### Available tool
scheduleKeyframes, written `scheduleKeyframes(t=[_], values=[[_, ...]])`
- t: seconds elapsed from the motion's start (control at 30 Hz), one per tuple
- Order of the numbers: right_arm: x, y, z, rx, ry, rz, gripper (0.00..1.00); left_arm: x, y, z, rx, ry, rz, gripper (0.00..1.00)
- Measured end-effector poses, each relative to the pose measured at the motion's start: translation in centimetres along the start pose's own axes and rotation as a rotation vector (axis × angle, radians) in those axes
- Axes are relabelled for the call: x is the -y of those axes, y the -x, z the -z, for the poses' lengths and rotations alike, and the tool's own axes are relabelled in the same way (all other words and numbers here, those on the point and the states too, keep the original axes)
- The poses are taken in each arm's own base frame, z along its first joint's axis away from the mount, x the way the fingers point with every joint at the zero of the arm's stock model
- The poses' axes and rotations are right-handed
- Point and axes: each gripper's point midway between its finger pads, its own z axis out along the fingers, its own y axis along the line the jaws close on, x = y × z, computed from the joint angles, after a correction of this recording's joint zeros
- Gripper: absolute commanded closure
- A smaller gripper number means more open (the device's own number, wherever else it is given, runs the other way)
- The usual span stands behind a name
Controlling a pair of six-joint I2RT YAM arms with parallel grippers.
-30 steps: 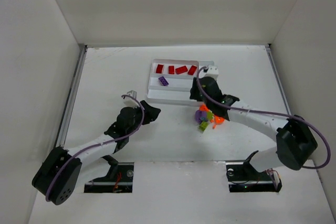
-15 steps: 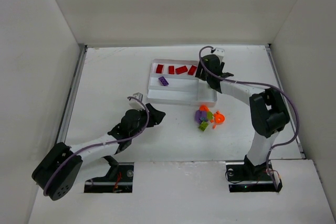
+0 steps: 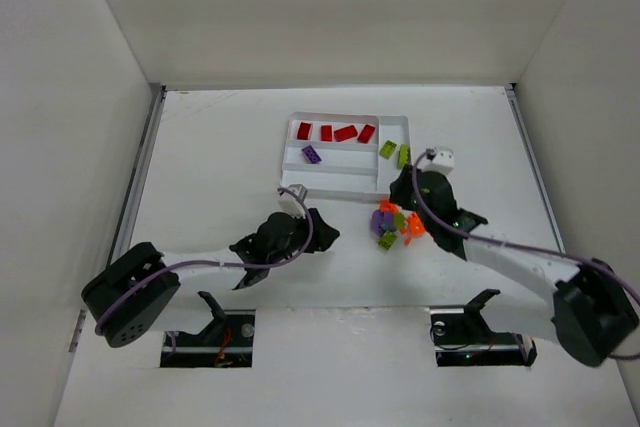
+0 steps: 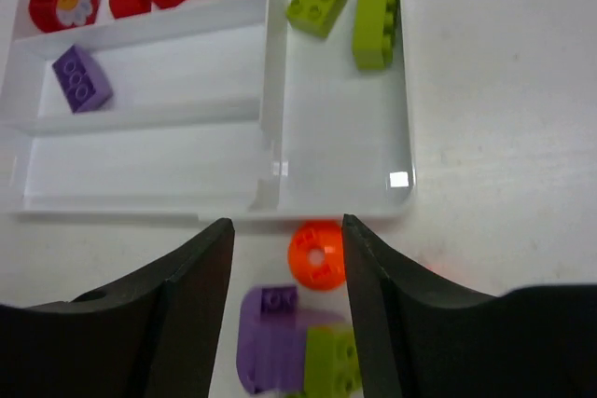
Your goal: Sort the legos into containers by color
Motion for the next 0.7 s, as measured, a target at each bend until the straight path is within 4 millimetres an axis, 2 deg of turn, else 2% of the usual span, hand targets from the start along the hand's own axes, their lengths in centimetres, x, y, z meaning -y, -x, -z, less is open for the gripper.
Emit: scheduleKeyframes(t=[0.1, 0.23, 0.43, 0.7], values=[[1.3, -2.5, 3.2, -0.001, 0.052, -0.077, 0.34, 0.5, -0.6, -0.5, -0.019, -0.010, -0.008, 0.54], [2.3, -4.3, 5.4, 0.000, 0.108, -0.189, 0.31, 1.0, -0.9, -0.7, -0.022, -0.027, -0.012, 0.54], [1.9, -6.4, 5.8, -0.072, 0.158, -0.248, 0.38, 1.6, -0.6, -0.8, -0.013, -0.045, -0.009, 0.54], [1.3, -8.8, 4.5, -0.164, 0.161, -0.254, 0.39, 1.7, -0.7, -0.8, -0.013, -0.049, -0.003, 0.54]])
